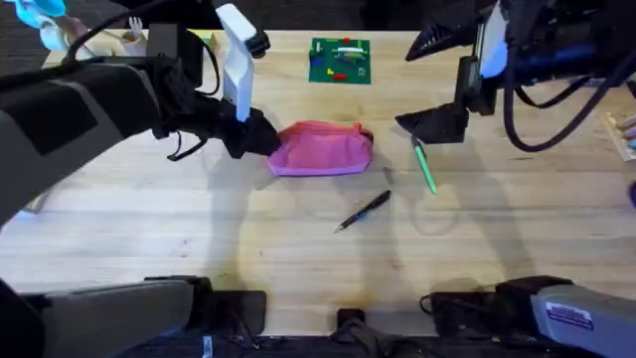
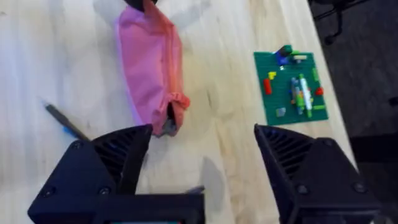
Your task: Unzip the bag, pick up the pens from the table one at a time and place them inside, then zip the bag closed.
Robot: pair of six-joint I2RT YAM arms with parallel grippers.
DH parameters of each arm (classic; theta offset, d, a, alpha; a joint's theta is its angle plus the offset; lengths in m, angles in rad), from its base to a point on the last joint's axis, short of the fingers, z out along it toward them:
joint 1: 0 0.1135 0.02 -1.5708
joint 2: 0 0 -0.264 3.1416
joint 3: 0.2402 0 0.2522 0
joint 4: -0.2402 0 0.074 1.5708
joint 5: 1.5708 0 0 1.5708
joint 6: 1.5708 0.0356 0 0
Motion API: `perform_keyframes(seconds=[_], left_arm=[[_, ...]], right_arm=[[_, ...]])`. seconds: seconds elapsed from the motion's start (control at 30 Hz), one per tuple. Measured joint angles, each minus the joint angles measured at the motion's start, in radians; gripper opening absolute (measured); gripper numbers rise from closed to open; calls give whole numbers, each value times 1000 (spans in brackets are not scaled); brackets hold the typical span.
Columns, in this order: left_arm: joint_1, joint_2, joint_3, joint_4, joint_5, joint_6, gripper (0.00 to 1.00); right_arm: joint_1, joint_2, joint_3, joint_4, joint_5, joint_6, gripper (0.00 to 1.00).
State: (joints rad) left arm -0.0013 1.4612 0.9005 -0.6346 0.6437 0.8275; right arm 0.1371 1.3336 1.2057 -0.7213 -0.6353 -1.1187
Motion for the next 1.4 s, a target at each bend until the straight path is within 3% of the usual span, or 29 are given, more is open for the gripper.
perform_keyframes(seconds=[0.2,0.4,0.43,0.93,1.13,1.4], left_arm=[[0,0,0,0,0,0,42],[0,0,0,0,0,0,42],[0,0,0,0,0,0,42],[0,0,0,0,0,0,42],[0,0,0,0,0,0,42],[0,0,0,0,0,0,42]], right_arm=[[0,-1,0,-36,9,38,998],[0,-1,0,-7,11,215,998],[0,-1,0,55,14,437,998],[0,-1,0,96,14,1387,997],[0,-1,0,107,14,1533,998],[0,-1,0,107,13,1575,998]])
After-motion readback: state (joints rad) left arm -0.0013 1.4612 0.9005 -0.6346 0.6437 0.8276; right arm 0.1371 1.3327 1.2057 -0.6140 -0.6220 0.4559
